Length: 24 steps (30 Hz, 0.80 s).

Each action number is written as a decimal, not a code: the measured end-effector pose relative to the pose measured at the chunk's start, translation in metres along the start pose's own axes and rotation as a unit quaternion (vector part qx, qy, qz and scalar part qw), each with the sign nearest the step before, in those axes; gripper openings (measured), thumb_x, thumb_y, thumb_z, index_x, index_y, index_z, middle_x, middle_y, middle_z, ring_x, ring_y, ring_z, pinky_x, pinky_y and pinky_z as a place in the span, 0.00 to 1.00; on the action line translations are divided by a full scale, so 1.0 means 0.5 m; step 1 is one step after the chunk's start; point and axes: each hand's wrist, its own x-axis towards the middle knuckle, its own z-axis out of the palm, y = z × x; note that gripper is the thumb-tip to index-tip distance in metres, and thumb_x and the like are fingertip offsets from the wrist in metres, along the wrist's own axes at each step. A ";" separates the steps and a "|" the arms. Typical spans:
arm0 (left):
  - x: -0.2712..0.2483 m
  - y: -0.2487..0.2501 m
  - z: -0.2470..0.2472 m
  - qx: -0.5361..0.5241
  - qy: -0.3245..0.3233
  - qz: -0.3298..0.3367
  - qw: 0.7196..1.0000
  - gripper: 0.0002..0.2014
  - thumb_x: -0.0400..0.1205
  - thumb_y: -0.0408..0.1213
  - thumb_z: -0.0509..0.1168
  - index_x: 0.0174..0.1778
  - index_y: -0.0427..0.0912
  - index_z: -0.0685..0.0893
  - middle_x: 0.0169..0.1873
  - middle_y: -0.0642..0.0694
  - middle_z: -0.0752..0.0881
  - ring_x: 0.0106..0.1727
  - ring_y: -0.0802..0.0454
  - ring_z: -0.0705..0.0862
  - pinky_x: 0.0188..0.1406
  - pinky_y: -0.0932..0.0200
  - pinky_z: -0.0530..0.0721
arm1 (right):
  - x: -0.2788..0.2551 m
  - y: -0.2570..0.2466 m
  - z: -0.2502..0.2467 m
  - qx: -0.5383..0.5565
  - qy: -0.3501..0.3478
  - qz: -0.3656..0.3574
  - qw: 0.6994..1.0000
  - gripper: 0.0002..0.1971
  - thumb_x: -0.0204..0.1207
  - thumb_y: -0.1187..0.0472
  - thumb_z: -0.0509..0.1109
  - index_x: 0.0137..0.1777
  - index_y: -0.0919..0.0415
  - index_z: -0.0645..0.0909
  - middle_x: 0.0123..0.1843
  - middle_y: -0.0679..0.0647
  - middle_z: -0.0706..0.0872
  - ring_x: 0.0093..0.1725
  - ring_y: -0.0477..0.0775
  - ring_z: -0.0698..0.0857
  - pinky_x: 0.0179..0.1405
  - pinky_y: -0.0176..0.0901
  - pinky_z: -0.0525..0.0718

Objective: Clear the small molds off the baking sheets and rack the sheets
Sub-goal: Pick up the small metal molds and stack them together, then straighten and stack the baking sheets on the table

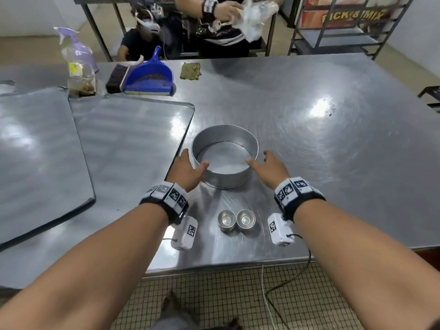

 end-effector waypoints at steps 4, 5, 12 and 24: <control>0.016 -0.006 0.010 -0.019 -0.029 -0.005 0.999 0.35 0.75 0.56 0.66 0.75 0.44 0.70 0.70 0.39 0.80 0.69 0.38 0.80 0.62 0.50 0.78 | 0.010 -0.001 0.021 0.007 -0.015 0.012 1.000 0.36 0.77 0.44 0.72 0.82 0.55 0.65 0.76 0.59 0.79 0.72 0.64 0.79 0.66 0.51 0.77; 0.017 -0.010 0.011 -0.025 -0.035 -0.003 0.999 0.35 0.72 0.56 0.66 0.74 0.46 0.70 0.68 0.40 0.82 0.67 0.39 0.81 0.60 0.51 0.79 | 0.011 0.001 0.022 0.013 -0.017 0.002 1.000 0.35 0.76 0.46 0.74 0.81 0.54 0.66 0.75 0.57 0.80 0.70 0.64 0.81 0.64 0.49 0.77; -0.023 -0.025 0.018 -0.062 -0.075 0.033 0.995 0.31 0.77 0.46 0.72 0.76 0.51 0.72 0.64 0.49 0.84 0.59 0.49 0.81 0.54 0.57 0.75 | -0.030 0.048 0.008 0.059 -0.045 -0.038 0.997 0.37 0.71 0.52 0.80 0.78 0.50 0.68 0.69 0.49 0.83 0.66 0.56 0.82 0.60 0.46 0.77; -0.103 -0.028 0.031 -0.057 -0.048 0.034 0.997 0.40 0.81 0.52 0.72 0.86 0.47 0.61 0.77 0.42 0.77 0.77 0.42 0.76 0.69 0.51 0.74 | -0.096 0.075 -0.027 0.000 -0.011 -0.035 0.999 0.45 0.73 0.44 0.78 0.85 0.53 0.59 0.82 0.55 0.73 0.77 0.62 0.76 0.74 0.53 0.74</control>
